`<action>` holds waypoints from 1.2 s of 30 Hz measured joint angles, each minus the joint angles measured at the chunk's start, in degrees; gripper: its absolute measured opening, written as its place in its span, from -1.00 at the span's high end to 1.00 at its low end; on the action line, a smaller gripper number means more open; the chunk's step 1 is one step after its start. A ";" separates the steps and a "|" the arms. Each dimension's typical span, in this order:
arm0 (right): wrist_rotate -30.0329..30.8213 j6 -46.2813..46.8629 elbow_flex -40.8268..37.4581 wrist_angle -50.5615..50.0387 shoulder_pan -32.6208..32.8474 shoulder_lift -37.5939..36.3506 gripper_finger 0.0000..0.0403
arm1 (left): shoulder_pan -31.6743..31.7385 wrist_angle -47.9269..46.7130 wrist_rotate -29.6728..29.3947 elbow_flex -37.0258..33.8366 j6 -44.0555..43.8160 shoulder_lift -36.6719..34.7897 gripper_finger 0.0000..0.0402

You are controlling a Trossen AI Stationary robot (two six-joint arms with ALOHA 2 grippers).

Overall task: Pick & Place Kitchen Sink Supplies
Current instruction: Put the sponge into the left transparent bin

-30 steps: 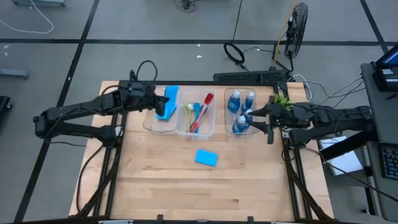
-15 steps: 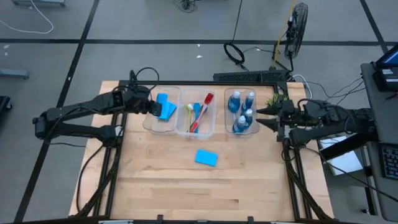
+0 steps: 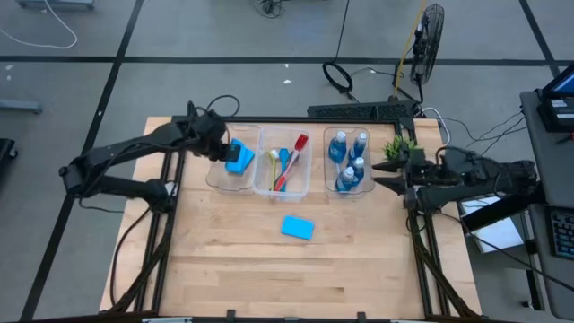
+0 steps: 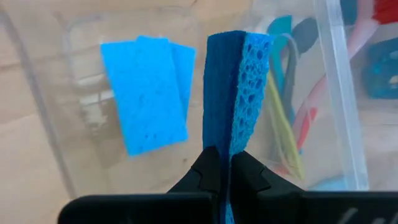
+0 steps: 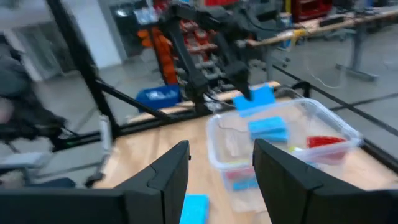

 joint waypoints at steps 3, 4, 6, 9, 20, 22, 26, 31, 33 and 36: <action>-1.09 1.11 -0.74 0.54 0.02 -2.42 0.18 | 2.79 2.38 3.18 0.00 2.67 2.23 0.96; -1.07 1.26 -0.90 0.48 0.00 -3.15 0.18 | 3.75 2.71 4.43 0.00 3.52 2.80 0.96; -1.06 1.26 -1.02 0.49 0.00 -4.45 0.17 | 5.65 3.34 6.60 0.00 4.73 3.82 0.96; -1.06 0.99 -1.02 0.56 0.00 -5.82 0.18 | 7.79 1.85 7.98 0.00 6.24 5.13 0.96; -1.04 -0.45 -1.02 0.20 0.00 -6.79 0.18 | 12.32 4.38 12.01 -3.55 7.30 5.91 0.96; -1.04 -0.59 -1.02 0.19 0.00 -6.79 0.18 | 13.02 7.98 13.92 -5.73 6.35 5.89 0.96; -0.98 -0.67 -1.02 0.19 0.00 -6.79 0.18 | 14.28 16.57 17.71 -9.90 3.80 5.89 0.96; -0.91 -0.31 -1.02 0.19 0.00 -6.79 0.18 | 15.46 19.86 17.61 -13.16 2.06 5.89 0.96; -0.91 -0.28 -1.02 0.19 0.00 -6.79 0.18 | 15.81 19.92 17.65 -13.54 2.72 5.86 0.96; -0.89 -0.27 -1.02 0.19 0.00 -6.79 0.18 | 15.94 20.51 17.46 -13.60 2.99 5.86 0.96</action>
